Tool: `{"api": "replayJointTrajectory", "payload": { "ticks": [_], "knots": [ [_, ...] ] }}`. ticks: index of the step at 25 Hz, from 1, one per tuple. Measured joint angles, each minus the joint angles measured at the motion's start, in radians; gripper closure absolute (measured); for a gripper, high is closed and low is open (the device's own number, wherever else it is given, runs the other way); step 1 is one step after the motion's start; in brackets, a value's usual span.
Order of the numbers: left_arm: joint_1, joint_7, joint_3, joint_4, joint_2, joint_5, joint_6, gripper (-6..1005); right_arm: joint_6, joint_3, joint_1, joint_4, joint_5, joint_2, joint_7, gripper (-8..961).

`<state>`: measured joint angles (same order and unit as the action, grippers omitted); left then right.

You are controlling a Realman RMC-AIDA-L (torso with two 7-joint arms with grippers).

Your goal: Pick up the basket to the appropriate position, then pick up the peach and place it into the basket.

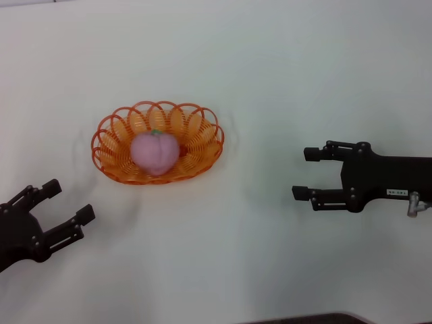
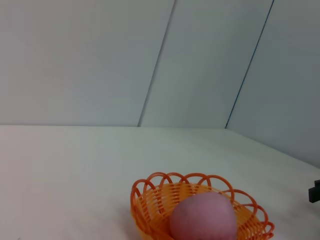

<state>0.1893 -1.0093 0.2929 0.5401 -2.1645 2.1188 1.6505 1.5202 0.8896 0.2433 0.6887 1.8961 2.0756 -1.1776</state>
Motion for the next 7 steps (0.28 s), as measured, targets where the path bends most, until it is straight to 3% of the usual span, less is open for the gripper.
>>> {"api": "replayJointTrajectory", "payload": {
  "ticks": [7],
  "knots": [
    [0.003, 0.0, 0.0, -0.001, 0.0, 0.003, -0.008, 115, -0.001, -0.003, 0.006, -0.001, 0.001, 0.005, 0.0, 115]
  ]
}}
